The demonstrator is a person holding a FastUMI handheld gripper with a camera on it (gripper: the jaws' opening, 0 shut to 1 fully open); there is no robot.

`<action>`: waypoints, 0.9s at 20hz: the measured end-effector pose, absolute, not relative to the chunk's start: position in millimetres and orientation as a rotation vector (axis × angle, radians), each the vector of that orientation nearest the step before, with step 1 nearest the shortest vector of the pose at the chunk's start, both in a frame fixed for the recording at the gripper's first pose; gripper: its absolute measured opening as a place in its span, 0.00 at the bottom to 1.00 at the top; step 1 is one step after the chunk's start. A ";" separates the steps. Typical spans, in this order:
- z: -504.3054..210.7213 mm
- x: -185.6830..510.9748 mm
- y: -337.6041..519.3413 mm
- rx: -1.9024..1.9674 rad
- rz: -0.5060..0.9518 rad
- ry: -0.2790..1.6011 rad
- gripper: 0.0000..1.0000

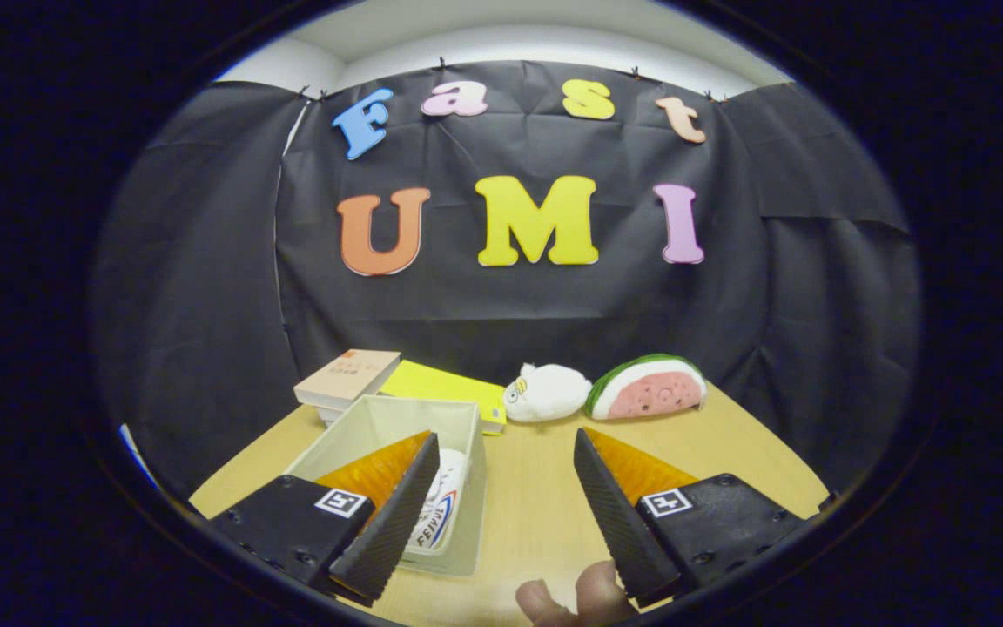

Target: Open the storage box then place both shoes into the box .Put the left shoe in first, then the right shoe, with the right side of both shoes facing outward in a uniform manner.

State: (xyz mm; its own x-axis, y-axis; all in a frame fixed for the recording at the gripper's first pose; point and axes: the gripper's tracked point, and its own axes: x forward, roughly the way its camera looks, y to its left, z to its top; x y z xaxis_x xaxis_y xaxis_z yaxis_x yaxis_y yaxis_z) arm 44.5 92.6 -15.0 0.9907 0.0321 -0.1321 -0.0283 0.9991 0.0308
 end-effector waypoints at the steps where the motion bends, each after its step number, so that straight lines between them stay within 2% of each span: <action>1: -11.7 36.6 88.2 0.017 0.026 0.111 0.99; 9: 16.3 -26.1 37.9 0.002 -0.078 -0.099 0.99; 14: 1.6 -48.9 32.5 0.027 -0.035 -0.053 0.99; 18: -3.3 -57.1 12.5 0.005 -0.066 -0.056 0.99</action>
State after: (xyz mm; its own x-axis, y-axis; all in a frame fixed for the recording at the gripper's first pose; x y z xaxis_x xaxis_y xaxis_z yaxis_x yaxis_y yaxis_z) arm -57.1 12.5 -3.3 0.9963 -0.0656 0.0559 0.0653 0.9978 0.0067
